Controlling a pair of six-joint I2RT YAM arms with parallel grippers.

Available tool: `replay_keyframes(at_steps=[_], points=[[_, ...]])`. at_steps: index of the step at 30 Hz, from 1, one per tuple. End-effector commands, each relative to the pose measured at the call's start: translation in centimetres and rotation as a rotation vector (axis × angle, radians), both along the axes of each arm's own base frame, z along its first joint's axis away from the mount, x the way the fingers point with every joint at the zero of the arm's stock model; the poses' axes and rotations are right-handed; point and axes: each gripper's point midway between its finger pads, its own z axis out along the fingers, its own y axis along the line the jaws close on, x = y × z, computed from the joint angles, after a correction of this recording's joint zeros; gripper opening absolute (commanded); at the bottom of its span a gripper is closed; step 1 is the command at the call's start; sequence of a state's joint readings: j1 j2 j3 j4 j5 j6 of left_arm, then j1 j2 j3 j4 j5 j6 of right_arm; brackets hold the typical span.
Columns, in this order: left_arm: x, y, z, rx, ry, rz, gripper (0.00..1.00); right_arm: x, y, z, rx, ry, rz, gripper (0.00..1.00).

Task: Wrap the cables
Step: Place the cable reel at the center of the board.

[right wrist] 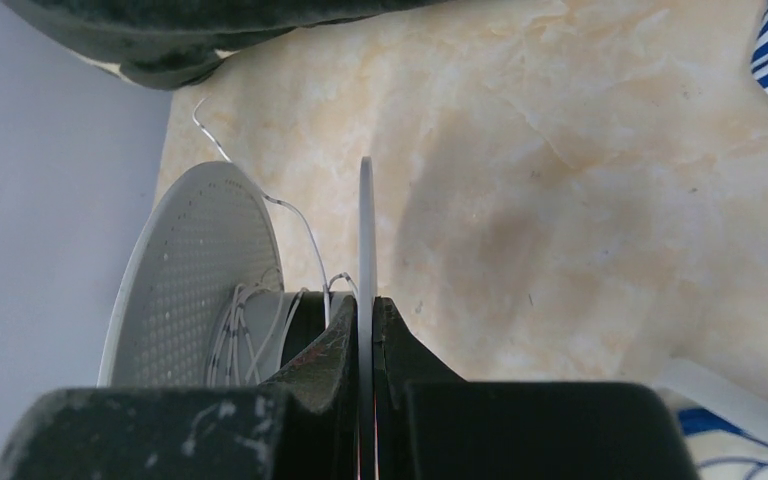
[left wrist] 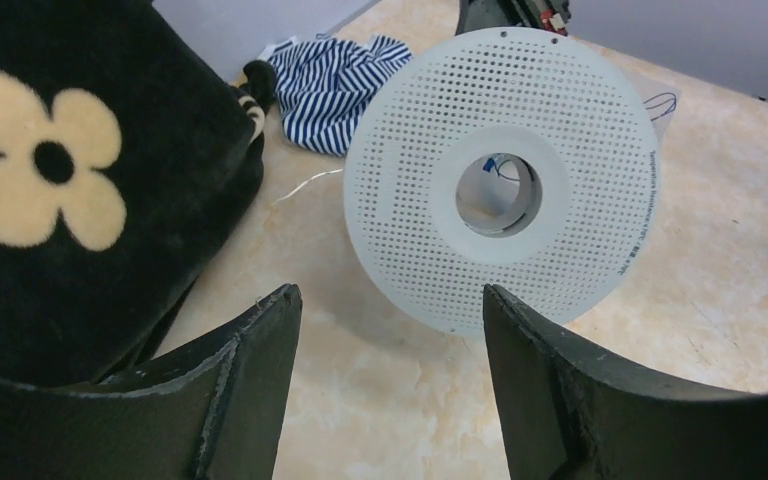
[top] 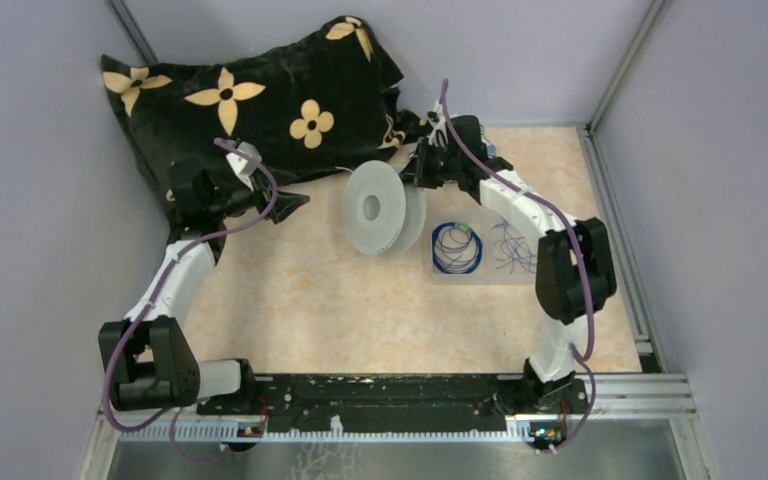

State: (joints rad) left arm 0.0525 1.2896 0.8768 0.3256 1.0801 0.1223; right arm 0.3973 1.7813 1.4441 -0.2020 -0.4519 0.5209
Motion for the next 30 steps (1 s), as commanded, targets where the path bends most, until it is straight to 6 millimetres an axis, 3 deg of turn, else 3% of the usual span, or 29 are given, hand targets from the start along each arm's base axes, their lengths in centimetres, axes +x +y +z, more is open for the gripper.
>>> replay_keyframes(at_steps=[1,13,23,27,30], points=[[0.1,0.7,1.1,0.030,-0.001,0.057,0.73,2.7,2.3,2.7,0.111,-0.015,-0.019,0.00],[-0.4,0.8,1.0,0.038,-0.013,0.075,0.74,6.9,5.8,-2.5,0.163,0.152,0.002,0.00],[-0.5,-0.5,-0.5,0.045,0.002,0.046,0.75,8.6,6.7,-6.4,0.151,0.225,0.001,0.00],[-0.6,-1.2,-1.0,0.066,-0.013,0.034,0.76,8.2,6.9,-7.8,0.165,0.266,0.024,0.00],[-0.7,-1.7,-1.3,0.078,-0.018,0.023,0.76,7.9,6.6,-8.4,0.171,0.275,0.035,0.08]])
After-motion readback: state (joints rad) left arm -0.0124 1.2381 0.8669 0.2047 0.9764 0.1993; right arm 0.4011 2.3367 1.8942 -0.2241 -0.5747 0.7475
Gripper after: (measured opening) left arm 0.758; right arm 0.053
